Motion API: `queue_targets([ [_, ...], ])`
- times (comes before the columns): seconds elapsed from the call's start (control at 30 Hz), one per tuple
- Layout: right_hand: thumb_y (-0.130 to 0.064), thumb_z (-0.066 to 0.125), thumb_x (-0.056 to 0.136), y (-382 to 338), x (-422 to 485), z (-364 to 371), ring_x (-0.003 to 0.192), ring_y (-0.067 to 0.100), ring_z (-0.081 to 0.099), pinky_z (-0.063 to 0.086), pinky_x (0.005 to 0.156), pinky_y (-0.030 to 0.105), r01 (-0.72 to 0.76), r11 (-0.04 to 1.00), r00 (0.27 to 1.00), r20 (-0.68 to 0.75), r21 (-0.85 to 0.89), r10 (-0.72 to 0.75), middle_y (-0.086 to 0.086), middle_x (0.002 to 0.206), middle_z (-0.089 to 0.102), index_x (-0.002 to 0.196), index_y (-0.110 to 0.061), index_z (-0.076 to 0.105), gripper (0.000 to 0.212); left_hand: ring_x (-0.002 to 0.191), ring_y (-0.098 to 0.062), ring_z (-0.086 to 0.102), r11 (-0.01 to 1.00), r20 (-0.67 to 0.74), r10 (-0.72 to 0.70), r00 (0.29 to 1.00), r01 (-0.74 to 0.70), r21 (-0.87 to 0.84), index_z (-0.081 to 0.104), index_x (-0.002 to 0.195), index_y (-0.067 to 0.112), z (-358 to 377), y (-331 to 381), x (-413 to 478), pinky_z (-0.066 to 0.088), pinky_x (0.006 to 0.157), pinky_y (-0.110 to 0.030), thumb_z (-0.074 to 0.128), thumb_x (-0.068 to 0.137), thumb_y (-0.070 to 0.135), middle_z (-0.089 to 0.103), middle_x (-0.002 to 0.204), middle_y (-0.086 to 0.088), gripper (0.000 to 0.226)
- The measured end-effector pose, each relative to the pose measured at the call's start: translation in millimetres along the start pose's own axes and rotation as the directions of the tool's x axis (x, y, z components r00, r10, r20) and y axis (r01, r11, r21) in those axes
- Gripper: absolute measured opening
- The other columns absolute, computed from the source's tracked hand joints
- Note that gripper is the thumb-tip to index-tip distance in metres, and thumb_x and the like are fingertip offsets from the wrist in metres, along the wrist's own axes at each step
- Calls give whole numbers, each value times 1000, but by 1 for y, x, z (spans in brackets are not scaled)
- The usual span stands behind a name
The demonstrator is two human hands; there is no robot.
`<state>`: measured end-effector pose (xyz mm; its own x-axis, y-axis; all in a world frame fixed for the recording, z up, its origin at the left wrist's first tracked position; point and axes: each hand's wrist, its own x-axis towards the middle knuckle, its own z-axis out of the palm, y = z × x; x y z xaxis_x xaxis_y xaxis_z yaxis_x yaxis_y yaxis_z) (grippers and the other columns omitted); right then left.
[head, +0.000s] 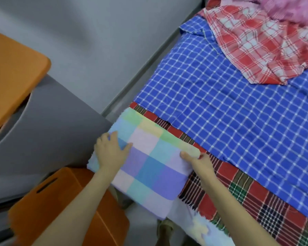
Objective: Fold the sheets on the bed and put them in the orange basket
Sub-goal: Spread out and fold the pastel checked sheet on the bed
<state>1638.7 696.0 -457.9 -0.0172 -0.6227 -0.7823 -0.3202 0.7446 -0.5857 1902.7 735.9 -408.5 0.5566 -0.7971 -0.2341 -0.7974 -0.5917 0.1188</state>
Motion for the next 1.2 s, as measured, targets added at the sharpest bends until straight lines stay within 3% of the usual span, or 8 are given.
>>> queue_targets([
  [0.2,-13,81,70,-41,-18,9,93,25,63,53,82,44,9,993,1000,-7,120,-8,8,110,61,118,-12,48,58,89,-33,60,932,136,27,990,24,-361,63,91,5,-1,59,-30,41,72,-33,50,90,52,64,89,-14,49],
  [0.43,-27,73,68,-50,-121,49,82,1,60,51,68,26,516,828,854,59,-220,-516,-23,89,61,116,-32,51,53,85,-29,58,978,625,-47,780,163,-129,61,90,6,-46,97,-9,48,80,-33,25,73,87,58,82,-13,90],
  [0.57,-30,72,70,-66,-126,47,77,3,58,48,68,19,632,743,760,363,-219,-539,-18,86,59,123,-28,51,57,78,-22,53,985,637,-97,765,163,-46,52,86,8,-54,87,5,43,66,-29,63,79,45,52,79,-5,40],
  [0.7,-12,64,87,-82,-72,37,82,15,65,51,79,31,348,937,888,329,-27,-321,9,91,70,108,-12,66,21,70,-23,51,931,590,-144,794,311,-191,47,75,6,-66,61,10,42,60,-29,67,76,19,48,70,-7,24],
  [0.83,-43,63,85,-51,-16,72,105,20,60,48,90,35,578,440,802,379,-688,-461,-1,115,65,119,-25,62,39,73,-26,58,875,536,-201,820,396,-277,55,82,6,-91,22,-7,52,63,-35,76,48,26,58,81,-12,45],
  [1.03,-28,82,59,-7,-18,134,74,27,55,42,62,32,608,-166,635,601,-777,-485,10,82,58,82,-11,68,32,75,-24,62,808,496,-241,834,456,-374,61,87,12,-122,-26,-21,50,64,-31,85,49,14,66,84,-7,44],
  [1.1,-15,86,42,-10,-13,137,55,22,54,37,47,24,599,-181,629,598,-780,-496,5,64,56,62,-12,65,29,71,-22,60,813,469,-240,850,440,-381,58,84,12,-125,-32,-20,46,59,-29,85,53,10,63,80,-5,41],
  [1.2,0,68,66,-33,9,122,67,29,61,37,51,29,577,150,716,409,-803,-566,15,77,61,75,-1,63,11,72,-21,60,816,451,-232,862,425,-393,57,86,11,-122,-30,-16,43,55,-28,84,56,9,63,82,-6,40],
])
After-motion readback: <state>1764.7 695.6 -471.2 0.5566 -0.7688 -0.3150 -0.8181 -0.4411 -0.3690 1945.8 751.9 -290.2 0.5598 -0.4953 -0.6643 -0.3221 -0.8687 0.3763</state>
